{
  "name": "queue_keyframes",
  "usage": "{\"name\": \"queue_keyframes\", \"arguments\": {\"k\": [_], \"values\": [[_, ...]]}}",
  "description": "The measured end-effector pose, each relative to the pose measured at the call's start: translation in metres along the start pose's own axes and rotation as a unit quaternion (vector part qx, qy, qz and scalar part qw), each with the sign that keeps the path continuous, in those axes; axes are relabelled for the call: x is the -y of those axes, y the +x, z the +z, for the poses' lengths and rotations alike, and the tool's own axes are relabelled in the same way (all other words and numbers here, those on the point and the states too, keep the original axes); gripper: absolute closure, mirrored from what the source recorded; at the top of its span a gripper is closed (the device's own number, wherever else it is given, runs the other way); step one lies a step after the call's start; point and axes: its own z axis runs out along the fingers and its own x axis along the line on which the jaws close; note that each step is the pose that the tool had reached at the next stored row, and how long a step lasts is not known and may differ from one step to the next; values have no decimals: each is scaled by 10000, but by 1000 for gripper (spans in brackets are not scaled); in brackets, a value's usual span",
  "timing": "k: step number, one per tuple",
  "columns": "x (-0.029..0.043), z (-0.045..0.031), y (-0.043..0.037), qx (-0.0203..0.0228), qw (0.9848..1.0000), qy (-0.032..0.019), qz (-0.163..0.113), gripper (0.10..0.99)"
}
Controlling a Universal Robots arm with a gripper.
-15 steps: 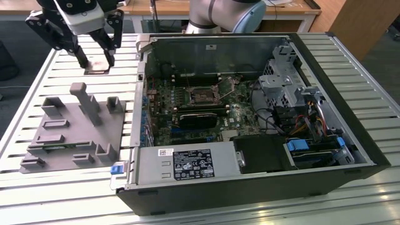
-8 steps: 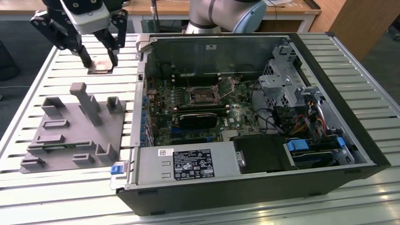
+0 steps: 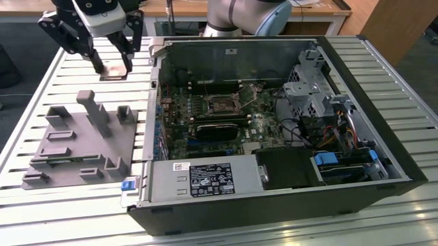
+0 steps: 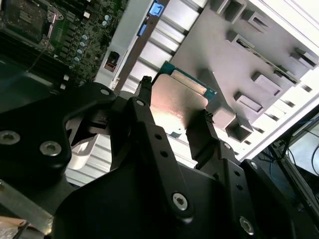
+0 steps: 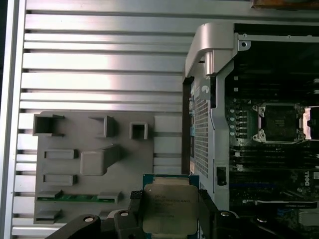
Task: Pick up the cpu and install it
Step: 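Pick up the cpu and move it towards the insertion slot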
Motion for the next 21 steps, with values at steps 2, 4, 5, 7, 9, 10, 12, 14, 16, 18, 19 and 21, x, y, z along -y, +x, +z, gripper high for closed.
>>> {"name": "queue_keyframes", "arguments": {"k": [2, 4, 5, 7, 9, 10, 12, 14, 16, 18, 19, 21], "values": [[-3, 0, -14, 0, 10000, 0, 0, 553], [-6, 1, -30, 0, 10000, 0, 0, 553], [-7, 1, -38, 0, 10000, 0, 0, 553], [-9, 1, -54, -1, 10000, 0, 0, 553], [-12, 2, -70, 0, 10000, 0, 0, 553], [-13, 2, -78, 0, 10000, 0, 0, 553], [-15, 2, -94, 0, 10000, 0, 0, 553], [-18, 2, -111, 0, 10000, 0, 0, 553], [-20, 2, -128, 0, 10000, 0, 0, 553], [-23, 3, -144, 0, 10000, 0, 0, 553], [-25, 3, -152, 0, 10000, 0, 0, 553], [-29, 4, -171, 0, 10000, 0, 0, 553]]}}
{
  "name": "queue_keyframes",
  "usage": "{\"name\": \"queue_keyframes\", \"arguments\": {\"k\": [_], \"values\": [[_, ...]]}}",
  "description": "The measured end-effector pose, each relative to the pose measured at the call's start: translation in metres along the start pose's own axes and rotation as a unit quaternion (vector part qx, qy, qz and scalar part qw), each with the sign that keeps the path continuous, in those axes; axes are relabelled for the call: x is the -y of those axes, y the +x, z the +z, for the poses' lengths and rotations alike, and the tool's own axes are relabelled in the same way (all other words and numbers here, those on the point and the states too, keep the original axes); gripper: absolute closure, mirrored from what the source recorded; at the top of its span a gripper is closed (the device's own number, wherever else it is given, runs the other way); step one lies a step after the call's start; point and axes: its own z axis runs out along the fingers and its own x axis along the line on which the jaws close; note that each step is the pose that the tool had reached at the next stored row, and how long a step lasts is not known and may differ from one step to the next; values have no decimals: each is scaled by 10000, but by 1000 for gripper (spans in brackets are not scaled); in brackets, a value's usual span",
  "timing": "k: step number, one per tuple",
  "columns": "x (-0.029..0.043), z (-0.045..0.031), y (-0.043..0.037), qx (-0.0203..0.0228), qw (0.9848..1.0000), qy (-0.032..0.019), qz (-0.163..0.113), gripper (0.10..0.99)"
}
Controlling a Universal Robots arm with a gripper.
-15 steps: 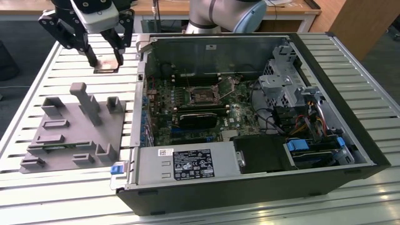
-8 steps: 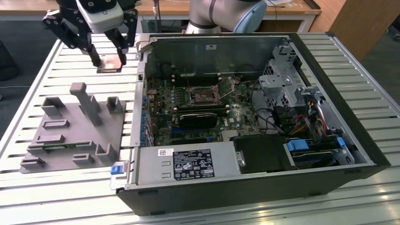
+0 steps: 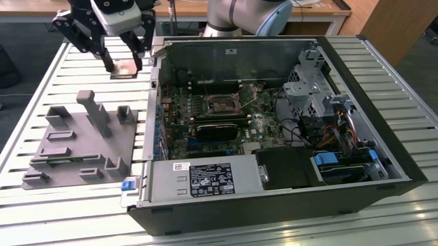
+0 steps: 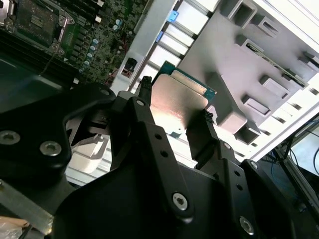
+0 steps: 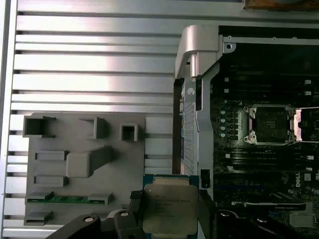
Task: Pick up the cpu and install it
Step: 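Pick up the cpu and move it towards the insertion slot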
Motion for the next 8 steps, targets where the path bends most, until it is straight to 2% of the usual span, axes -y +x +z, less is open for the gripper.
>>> {"name": "queue_keyframes", "arguments": {"k": [8], "values": [[-15, 2, -60, 0, 10000, 0, 0, 553]]}}
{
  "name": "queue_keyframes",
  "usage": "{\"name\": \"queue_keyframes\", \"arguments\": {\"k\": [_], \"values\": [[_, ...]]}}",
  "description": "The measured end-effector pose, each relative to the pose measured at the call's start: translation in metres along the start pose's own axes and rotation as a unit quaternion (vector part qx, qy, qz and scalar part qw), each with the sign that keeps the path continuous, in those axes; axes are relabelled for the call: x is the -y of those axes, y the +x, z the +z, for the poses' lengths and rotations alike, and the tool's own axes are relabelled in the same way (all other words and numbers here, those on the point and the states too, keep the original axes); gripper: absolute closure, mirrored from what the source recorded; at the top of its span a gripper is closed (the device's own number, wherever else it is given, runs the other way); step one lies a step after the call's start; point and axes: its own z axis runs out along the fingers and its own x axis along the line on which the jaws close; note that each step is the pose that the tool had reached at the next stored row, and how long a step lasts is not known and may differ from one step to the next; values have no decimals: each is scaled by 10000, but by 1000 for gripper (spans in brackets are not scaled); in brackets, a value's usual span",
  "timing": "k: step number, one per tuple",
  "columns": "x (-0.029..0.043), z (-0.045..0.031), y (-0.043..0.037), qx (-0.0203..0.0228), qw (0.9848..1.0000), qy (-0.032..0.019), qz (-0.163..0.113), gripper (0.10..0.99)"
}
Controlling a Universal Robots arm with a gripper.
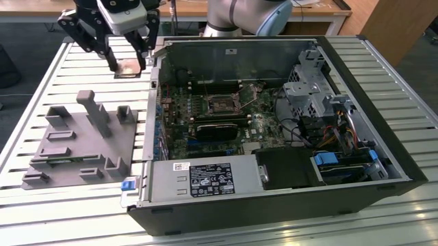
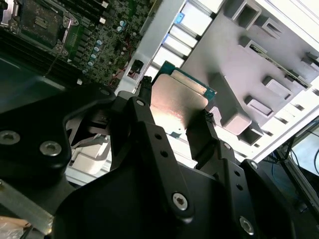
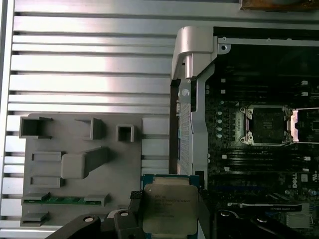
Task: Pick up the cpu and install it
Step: 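Pick up the cpu and move it towards the insertion slot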
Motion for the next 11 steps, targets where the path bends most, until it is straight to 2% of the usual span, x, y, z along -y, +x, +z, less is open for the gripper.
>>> {"name": "queue_keyframes", "arguments": {"k": [11], "values": [[-18, 2, -80, 0, 10000, 0, 0, 553]]}}
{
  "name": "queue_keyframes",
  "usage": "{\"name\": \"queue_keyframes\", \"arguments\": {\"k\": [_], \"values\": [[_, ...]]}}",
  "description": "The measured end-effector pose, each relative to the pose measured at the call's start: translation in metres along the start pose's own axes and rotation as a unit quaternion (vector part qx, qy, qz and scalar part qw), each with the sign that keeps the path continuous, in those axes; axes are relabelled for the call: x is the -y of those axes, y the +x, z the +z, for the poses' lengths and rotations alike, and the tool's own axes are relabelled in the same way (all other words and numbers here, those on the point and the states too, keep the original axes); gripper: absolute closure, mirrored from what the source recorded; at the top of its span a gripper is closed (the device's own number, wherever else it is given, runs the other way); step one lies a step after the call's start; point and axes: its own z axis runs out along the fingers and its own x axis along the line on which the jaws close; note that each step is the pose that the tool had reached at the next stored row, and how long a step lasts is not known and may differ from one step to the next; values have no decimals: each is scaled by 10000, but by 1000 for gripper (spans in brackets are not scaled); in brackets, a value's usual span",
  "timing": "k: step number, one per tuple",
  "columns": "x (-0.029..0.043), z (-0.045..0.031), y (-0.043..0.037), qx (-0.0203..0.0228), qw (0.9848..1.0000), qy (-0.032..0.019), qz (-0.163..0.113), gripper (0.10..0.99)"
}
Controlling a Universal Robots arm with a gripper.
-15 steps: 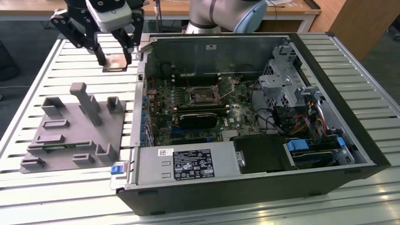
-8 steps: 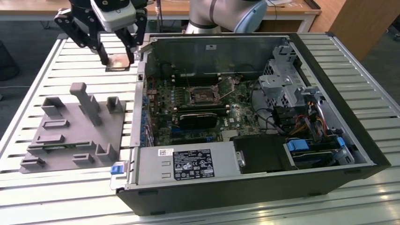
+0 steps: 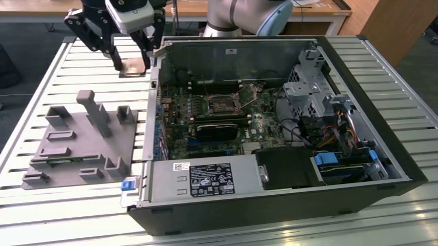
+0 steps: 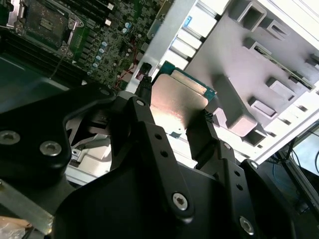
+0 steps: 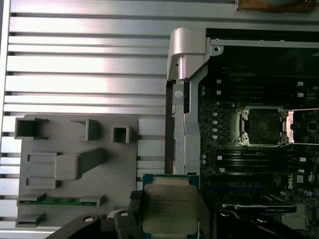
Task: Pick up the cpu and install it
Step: 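Pick up the cpu and move it towards the insertion slot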
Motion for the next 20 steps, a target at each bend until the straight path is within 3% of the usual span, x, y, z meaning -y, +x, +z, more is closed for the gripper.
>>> {"name": "queue_keyframes", "arguments": {"k": [20], "values": [[-33, 4, -141, 0, 10000, 0, 0, 553]]}}
